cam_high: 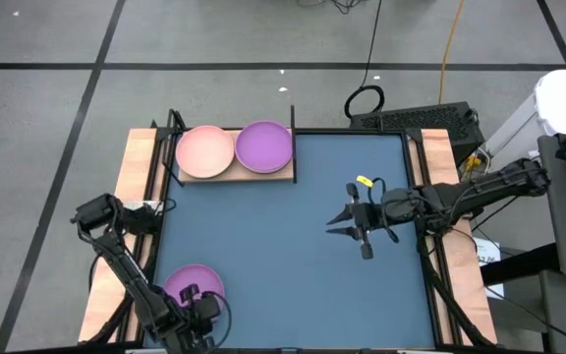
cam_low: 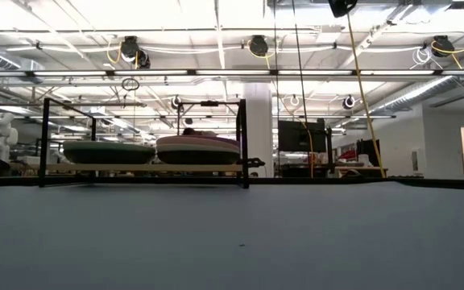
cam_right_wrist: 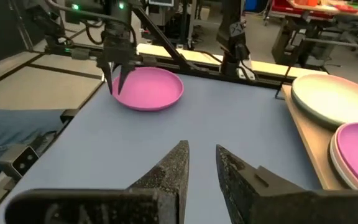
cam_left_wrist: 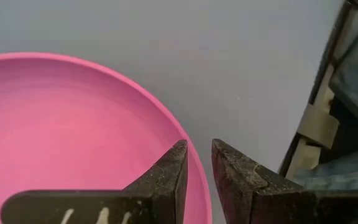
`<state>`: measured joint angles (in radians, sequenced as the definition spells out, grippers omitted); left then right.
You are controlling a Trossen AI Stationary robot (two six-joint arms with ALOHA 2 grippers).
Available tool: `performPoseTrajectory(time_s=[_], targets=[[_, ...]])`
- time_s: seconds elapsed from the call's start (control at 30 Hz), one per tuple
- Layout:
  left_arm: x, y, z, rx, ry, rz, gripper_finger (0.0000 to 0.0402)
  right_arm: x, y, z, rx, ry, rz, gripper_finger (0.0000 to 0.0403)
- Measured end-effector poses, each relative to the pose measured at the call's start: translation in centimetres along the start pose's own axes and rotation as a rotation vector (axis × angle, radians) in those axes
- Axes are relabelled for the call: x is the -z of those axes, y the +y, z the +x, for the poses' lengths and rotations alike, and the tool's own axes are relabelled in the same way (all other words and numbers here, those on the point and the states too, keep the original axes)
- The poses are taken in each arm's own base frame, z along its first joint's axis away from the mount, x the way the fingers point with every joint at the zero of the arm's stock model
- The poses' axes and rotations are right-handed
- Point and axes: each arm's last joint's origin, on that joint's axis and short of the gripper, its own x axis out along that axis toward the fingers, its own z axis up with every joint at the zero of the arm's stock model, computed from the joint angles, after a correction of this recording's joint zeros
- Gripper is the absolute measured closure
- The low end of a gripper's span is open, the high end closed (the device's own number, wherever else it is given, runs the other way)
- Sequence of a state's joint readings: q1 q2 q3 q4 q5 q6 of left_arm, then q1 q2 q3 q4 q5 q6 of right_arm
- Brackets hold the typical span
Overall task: Place and stack plates onto a shelf
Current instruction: Stack the purple plate on top of the left light pink plate on the shelf
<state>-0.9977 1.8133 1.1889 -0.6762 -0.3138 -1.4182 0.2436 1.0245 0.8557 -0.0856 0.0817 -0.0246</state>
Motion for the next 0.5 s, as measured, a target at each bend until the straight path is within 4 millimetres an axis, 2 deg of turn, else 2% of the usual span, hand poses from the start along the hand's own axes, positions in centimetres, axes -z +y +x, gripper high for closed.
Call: performPoseTrajectory(time_s=[0.5], targets=[[1.4,-0.1,2.0,-0.053,0.023,0.004,0.0323,-0.2,0.0,-0.1,-0.003,-0.012,-0.017,0.0339]])
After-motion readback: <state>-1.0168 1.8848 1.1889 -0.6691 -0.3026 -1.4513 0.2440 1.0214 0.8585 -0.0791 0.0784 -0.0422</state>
